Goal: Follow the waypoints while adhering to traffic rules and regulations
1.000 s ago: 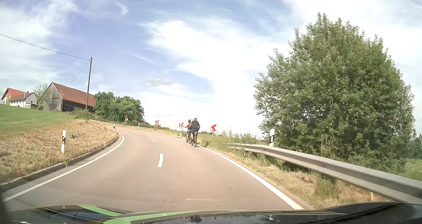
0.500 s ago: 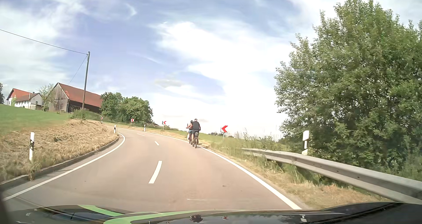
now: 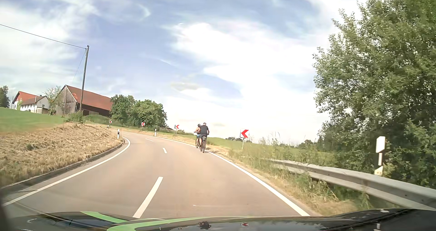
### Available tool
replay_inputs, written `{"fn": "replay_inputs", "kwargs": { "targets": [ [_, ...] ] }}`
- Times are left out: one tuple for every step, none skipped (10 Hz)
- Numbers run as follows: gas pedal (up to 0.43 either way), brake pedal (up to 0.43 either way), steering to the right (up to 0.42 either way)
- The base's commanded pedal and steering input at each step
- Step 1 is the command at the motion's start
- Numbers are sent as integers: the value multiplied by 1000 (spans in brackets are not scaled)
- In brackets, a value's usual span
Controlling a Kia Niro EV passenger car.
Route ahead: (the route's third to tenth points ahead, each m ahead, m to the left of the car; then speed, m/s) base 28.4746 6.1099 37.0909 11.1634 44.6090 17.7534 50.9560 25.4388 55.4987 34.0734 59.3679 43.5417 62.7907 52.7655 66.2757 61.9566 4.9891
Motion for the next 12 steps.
{"fn": "replay_inputs", "kwargs": {
  "targets": [
    [197, 0, -66],
    [197, 0, -66],
    [197, 0, -66],
    [189, 0, -66],
    [189, 0, -66],
    [189, 0, -66],
    [189, 0, -66],
    [177, 0, -66],
    [177, 0, -66],
    [177, 0, -66],
    [177, 0, -66],
    [177, 0, -65]
  ]
}}
